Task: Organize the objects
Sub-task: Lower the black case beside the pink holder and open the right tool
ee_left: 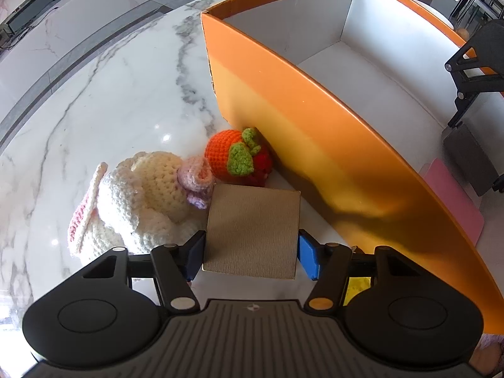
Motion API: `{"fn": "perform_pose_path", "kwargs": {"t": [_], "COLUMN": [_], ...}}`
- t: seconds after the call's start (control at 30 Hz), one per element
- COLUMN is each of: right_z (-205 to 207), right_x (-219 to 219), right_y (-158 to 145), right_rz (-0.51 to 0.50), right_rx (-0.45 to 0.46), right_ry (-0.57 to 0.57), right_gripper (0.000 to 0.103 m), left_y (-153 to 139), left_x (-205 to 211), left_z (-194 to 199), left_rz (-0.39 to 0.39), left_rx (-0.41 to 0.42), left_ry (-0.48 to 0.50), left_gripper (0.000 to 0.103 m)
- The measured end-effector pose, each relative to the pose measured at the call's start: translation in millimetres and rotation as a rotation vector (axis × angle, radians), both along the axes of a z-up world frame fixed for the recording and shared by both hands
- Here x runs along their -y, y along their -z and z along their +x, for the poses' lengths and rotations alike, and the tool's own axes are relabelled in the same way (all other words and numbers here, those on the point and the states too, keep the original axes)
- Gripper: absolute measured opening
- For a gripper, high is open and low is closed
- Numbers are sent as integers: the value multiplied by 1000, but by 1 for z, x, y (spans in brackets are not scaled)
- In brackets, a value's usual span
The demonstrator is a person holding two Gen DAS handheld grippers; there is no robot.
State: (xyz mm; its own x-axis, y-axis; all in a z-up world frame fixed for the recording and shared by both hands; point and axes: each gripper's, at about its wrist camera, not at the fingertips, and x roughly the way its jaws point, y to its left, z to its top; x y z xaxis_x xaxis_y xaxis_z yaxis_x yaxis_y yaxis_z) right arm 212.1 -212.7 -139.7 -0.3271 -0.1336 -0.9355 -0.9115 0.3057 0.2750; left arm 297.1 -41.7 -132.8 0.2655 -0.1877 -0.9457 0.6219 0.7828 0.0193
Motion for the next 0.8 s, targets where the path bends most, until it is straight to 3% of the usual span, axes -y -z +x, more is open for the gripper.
{"fn": "perform_pose_path", "kwargs": {"t": [0.13, 0.23, 0.47, 0.53, 0.6, 0.7, 0.77, 0.8], "right_z": [1, 1, 23, 35, 45, 51, 49, 45], "right_x": [-13, -16, 12, 25, 35, 36, 32, 31], "right_y": [14, 18, -14, -21, -21, -14, -6, -2], "right_rz": [-48, -37, 103, 126, 139, 150, 134, 121], "right_rx": [-85, -98, -64, -26, -9, -28, -42, -57], "right_ry": [-87, -104, 103, 195, 280, 383, 398, 392], "right_gripper": [78, 79, 80, 73, 46, 35, 32, 25], "left_y": [0, 0, 0, 0, 0, 0, 1, 1], "left_x": [0, -3, -5, -5, -4, -3, -3, -3], "left_z": [0, -1, 0, 0, 1, 1, 1, 1], "left_rz": [-3, -12, -26, -25, -22, -17, -15, -15], "left_rx": [-2, -3, -2, -3, -5, -6, -7, -9], "left_ry": [-3, -3, -4, -5, -6, -7, -7, -9], "left_gripper": [70, 70, 70, 70, 70, 71, 71, 70]}}
